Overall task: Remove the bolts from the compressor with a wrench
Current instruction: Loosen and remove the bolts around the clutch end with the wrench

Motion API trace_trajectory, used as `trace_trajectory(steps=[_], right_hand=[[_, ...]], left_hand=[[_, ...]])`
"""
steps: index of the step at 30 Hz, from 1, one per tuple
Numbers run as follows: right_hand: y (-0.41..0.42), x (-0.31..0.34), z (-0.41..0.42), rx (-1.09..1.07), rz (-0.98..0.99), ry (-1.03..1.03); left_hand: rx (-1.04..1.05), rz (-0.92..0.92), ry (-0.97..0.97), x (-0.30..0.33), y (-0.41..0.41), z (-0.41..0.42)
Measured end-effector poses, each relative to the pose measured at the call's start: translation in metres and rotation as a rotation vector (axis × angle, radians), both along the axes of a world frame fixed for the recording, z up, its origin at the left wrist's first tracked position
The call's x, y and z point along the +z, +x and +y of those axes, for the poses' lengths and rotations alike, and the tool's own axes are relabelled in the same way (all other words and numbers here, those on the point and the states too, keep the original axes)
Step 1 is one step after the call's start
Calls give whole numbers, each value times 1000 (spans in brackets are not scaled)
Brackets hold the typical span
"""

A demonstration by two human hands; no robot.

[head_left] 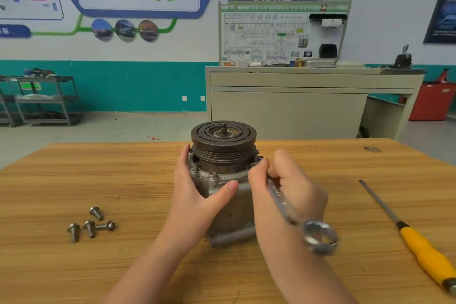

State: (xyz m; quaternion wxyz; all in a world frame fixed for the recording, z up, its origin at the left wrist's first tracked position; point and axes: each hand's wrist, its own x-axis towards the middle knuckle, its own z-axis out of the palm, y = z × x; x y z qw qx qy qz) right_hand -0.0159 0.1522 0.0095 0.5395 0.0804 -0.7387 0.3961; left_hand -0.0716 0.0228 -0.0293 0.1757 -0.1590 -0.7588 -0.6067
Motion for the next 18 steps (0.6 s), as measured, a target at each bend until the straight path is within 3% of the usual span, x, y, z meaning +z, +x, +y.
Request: trace_trajectory(steps=[4,7,10,12,14,18], right_hand=[[-5,2,27,358,-172,-463],[-24,8,65,815,-423,-857],[-46,20,85,1027,-654,-895],[-52,28,86,1033,-586,-863],[-45,33,81,950,-362,-861],[-6,16,54,469,-106,-457]], left_hand=[[6,1,12,0,1,1],[6,-6,25,1,2,1],[10,-5,25,2,3,2],[6,-10,21,1,3,2],[3,-10,21,1,3,1],[0,-2,29,-1,1,0]])
